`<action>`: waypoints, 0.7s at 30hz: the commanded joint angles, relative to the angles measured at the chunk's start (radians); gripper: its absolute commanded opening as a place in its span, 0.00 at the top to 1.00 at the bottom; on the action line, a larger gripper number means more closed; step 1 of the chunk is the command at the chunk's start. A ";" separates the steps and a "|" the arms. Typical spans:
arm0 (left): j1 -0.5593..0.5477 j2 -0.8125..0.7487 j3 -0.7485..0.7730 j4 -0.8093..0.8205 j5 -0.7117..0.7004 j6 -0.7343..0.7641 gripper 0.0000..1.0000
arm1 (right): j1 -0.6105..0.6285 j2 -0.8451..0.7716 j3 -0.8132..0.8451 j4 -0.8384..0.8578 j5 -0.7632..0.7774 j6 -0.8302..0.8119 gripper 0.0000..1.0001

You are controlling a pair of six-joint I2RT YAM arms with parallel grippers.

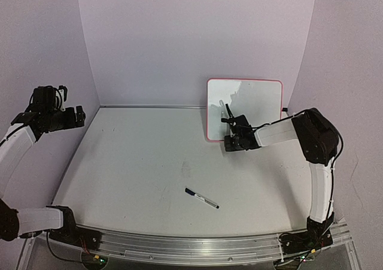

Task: Write a sentence on the whiteboard
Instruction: Pick up the whiteboard stand from the corner of the board.

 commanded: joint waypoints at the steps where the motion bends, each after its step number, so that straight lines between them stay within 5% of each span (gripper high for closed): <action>1: -0.002 -0.001 -0.005 0.031 -0.002 0.017 0.00 | 0.013 0.001 0.004 0.069 0.019 -0.043 0.87; 4: -0.003 -0.001 -0.005 0.031 -0.003 0.017 0.00 | 0.033 -0.001 -0.003 0.073 0.042 -0.048 1.00; 21: -0.004 -0.002 -0.007 0.033 0.005 0.015 0.01 | 0.323 -0.057 -0.032 0.082 0.201 0.138 1.00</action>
